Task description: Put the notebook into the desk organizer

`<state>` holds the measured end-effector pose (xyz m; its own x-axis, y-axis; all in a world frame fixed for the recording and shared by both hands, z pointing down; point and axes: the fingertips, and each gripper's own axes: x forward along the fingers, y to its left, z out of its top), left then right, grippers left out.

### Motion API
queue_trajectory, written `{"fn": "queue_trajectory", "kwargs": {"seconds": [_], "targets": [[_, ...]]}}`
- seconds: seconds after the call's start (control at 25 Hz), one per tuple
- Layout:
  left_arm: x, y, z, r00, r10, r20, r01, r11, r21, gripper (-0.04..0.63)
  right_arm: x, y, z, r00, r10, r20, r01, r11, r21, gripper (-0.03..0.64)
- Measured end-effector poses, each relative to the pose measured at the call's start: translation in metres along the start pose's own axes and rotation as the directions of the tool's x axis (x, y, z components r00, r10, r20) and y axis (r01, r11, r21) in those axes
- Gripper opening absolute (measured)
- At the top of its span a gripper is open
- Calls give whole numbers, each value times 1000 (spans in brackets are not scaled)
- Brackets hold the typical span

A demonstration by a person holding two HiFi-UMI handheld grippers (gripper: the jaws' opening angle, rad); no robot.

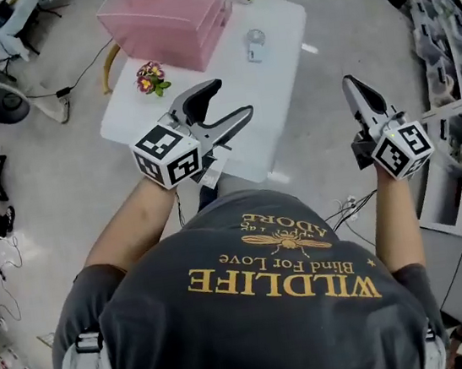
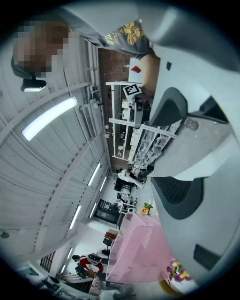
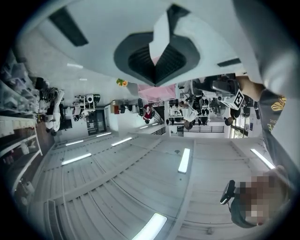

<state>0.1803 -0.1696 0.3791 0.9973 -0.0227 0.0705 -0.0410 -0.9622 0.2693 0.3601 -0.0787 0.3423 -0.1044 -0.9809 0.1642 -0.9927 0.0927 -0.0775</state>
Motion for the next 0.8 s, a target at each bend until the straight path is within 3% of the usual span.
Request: {"fn": "queue_trajectory", "kwargs": {"seconds": [0.16,0.36,0.44,0.64,0.72,0.8], "targets": [[-36,21,-37,989,146,-10,-146,986,-78,334,29,12,-22,994,93,-54,-93,996,1,0],[-89,49,-87,946,321,-51,-325,933,-152,331,67,45,-40,972,206,-109,-209,978,-13,0],[-110,60,-113,918,388,-83,-397,901,-176,330,81,55,-44,963,244,-117,-248,968,-22,0],[-160,81,-197,813,542,-213,-580,787,-211,330,106,78,-51,938,319,-136,-325,946,-17,0],[-176,89,-235,770,576,-276,-637,724,-265,330,111,86,-55,929,338,-149,-344,939,-15,0],[-188,97,-271,740,587,-329,-673,640,-371,331,114,93,-59,922,351,-166,-359,933,-18,0]]}}
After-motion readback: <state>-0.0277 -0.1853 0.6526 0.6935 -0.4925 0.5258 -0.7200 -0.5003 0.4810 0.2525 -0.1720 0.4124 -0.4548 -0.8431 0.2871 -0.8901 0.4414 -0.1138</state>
